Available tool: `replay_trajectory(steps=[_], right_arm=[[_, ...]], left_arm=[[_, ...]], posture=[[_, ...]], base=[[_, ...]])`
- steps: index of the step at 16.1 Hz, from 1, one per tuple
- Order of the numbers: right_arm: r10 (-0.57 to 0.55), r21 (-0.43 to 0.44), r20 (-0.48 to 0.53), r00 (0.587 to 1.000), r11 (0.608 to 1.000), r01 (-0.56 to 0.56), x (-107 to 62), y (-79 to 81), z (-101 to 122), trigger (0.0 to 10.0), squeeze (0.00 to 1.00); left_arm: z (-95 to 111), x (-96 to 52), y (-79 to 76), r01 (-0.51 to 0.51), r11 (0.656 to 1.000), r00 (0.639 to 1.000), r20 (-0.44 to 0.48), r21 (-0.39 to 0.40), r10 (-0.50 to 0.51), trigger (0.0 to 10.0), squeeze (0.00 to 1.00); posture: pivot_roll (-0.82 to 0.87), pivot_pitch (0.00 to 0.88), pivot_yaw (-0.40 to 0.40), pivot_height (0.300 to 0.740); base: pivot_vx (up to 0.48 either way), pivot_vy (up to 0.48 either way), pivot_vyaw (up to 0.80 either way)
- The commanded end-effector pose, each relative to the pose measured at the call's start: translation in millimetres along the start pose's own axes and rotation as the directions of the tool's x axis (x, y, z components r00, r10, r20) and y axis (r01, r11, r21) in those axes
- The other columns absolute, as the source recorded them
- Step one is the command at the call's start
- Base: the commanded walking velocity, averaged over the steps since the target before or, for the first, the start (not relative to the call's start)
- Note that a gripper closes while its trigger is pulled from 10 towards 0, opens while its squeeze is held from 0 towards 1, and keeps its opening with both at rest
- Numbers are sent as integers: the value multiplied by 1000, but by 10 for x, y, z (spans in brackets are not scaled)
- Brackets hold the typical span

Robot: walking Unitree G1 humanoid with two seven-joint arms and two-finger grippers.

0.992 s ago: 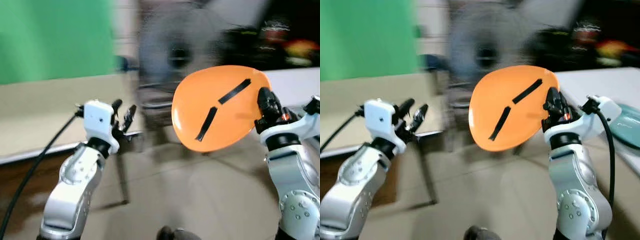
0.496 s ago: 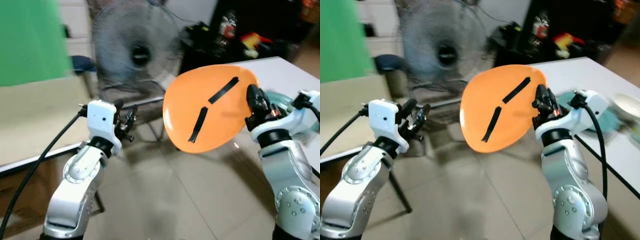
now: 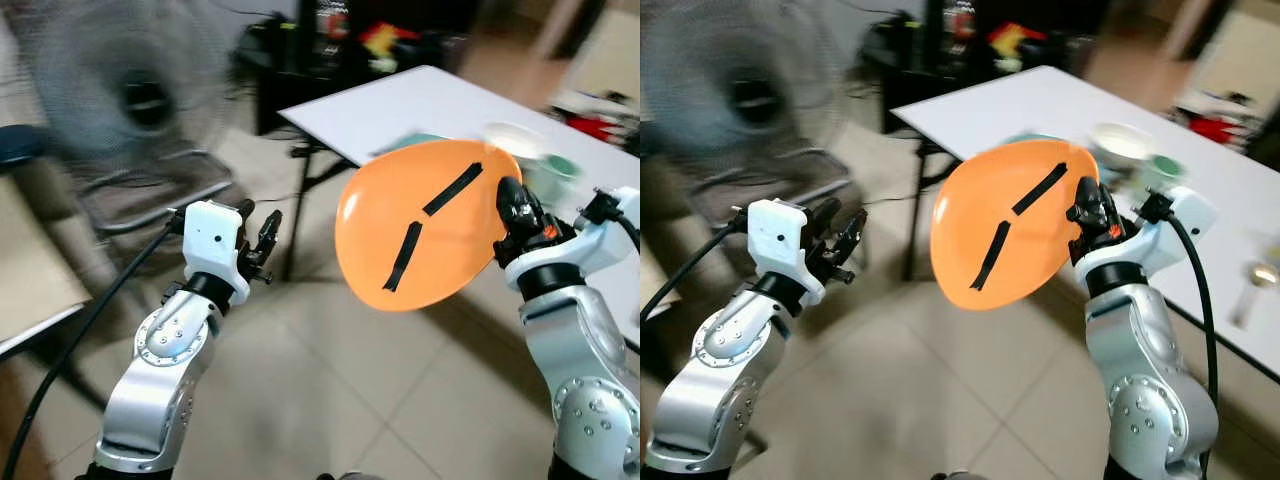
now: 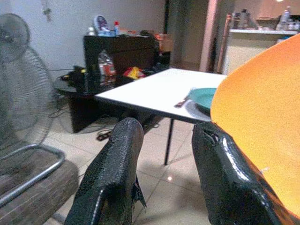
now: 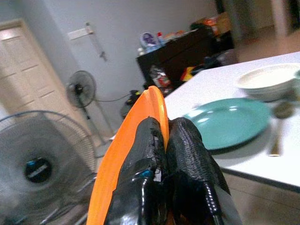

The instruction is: Setting the table

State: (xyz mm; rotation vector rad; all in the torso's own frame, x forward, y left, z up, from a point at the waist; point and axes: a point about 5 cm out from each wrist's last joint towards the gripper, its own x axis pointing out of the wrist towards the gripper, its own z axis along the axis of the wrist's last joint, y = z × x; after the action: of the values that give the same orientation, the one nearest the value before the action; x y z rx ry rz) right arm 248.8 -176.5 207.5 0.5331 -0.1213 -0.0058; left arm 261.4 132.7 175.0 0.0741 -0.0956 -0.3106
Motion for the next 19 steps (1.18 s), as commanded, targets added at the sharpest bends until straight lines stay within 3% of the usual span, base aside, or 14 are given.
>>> replay_trajectory(steps=[1, 9, 15, 19], right_arm=[[14, -17, 62, 998, 1000, -13, -16, 39, 127, 10000, 0], [12, -29, 63, 998, 1000, -10, -15, 39, 130, 10000, 0], [6, -28, 63, 998, 1000, -5, -25, 53, 108, 10000, 0], [-4, -15, 51, 999, 1000, 5, -14, 40, 98, 10000, 0]], left_arm=[[25, 38, -55, 21, 1000, 1000, 11, -1, -21, 10000, 0], [22, 62, -59, 31, 999, 999, 13, 10, -31, 10000, 0], [34, 97, -39, 48, 998, 999, 15, 28, -49, 10000, 0], [11, 107, -33, 37, 999, 999, 3, 19, -37, 10000, 0]], posture=[[2, 0, -104, 740], [-6, 0, -100, 740], [-7, 0, -87, 740], [-8, 0, -90, 740]], base=[[0, -405, -800], [0, -407, -731], [0, -386, 0], [0, 0, -248]])
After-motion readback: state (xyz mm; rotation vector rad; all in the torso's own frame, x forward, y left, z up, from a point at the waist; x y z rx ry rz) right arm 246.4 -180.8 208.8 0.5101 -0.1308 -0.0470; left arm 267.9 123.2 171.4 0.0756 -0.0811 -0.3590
